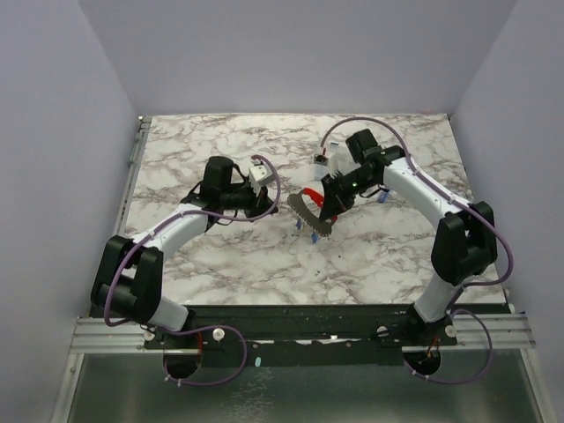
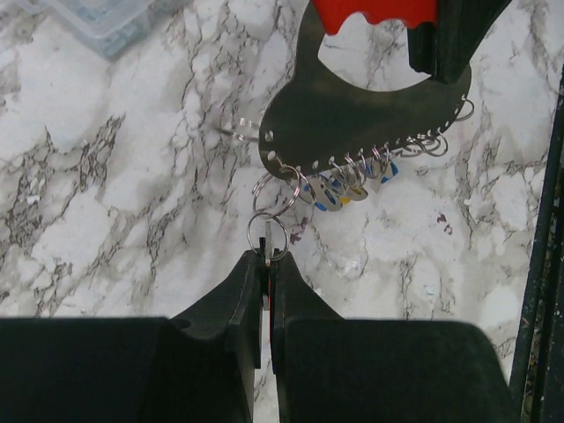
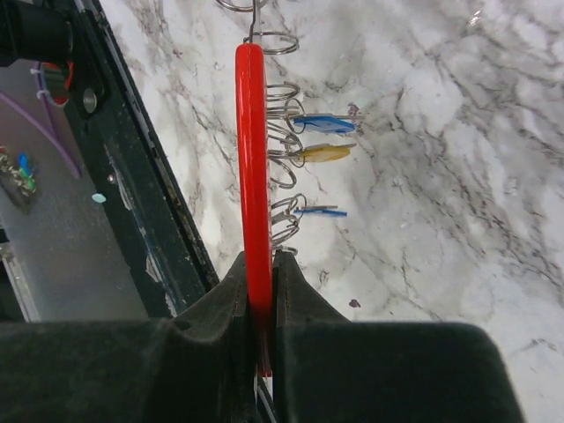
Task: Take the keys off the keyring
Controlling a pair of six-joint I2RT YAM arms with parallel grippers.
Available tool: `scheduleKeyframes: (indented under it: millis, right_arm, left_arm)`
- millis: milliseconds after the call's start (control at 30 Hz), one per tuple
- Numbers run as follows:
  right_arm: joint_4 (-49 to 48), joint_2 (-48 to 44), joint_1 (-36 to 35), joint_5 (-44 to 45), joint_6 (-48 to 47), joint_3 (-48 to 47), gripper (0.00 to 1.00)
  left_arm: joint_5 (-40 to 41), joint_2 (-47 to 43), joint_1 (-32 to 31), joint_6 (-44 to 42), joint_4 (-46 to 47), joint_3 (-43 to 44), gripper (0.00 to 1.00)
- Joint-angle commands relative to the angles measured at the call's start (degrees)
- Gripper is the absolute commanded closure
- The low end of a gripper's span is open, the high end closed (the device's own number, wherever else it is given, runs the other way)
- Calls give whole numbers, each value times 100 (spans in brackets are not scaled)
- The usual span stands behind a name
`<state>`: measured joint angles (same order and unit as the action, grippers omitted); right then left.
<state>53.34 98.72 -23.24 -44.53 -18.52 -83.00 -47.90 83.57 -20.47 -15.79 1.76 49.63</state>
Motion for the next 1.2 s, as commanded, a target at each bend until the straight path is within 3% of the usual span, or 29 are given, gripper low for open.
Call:
scheduleKeyframes:
  millis: [0, 233, 600, 733, 967, 1167]
  right_arm:
    - [-873, 338, 15, -788, 222, 428, 99]
    - [-1601, 985, -19, -1303, 334, 1090, 99]
    - [-3111, 1208, -55, -1079, 1119, 1939, 97]
    - [-3178, 1173, -57, -914, 1181, 2104, 83]
    - [-2920, 596, 38, -537, 793, 2162, 49]
    - [-3841, -323, 56, -666, 706, 2667, 37]
  left_arm:
    - [489, -109, 17, -355, -674, -70, 100]
    - [566, 131, -14, -570, -887, -216, 100]
    - [1351, 664, -370, -830, -1099, -93, 100]
    - [1615, 799, -447, -772, -1116, 23, 100]
    - [1497, 723, -475, -866, -1243, 108, 100]
    - [1433, 710, -494, -853, -1304, 170, 100]
